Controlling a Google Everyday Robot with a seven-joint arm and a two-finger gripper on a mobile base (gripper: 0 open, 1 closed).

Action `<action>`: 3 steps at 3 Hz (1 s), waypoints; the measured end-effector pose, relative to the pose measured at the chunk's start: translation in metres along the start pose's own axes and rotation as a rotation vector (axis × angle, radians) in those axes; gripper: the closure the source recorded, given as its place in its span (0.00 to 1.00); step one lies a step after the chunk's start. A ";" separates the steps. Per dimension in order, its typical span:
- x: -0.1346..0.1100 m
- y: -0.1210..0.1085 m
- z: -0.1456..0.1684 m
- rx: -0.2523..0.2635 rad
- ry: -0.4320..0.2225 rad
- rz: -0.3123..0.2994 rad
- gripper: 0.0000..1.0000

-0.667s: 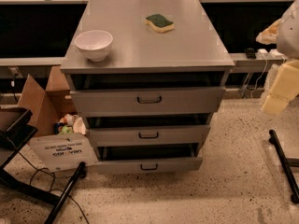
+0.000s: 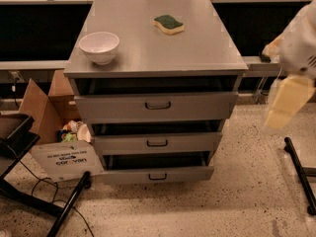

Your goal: Open middle drawer

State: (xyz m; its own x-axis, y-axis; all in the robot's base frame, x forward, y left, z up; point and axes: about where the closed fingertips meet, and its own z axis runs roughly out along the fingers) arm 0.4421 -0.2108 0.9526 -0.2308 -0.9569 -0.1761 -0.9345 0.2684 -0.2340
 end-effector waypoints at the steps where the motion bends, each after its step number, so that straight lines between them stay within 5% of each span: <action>1: -0.004 0.009 0.079 -0.046 0.057 0.006 0.00; 2: -0.003 0.015 0.159 -0.061 0.107 -0.013 0.00; 3: -0.008 0.004 0.220 -0.003 0.125 -0.045 0.00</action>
Offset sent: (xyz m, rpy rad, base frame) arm 0.0606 0.0380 -0.2566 -0.1471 0.0751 0.0137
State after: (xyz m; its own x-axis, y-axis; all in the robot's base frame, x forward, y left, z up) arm 0.5004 -0.1775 0.7426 -0.2201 -0.9745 -0.0445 -0.9456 0.2244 -0.2357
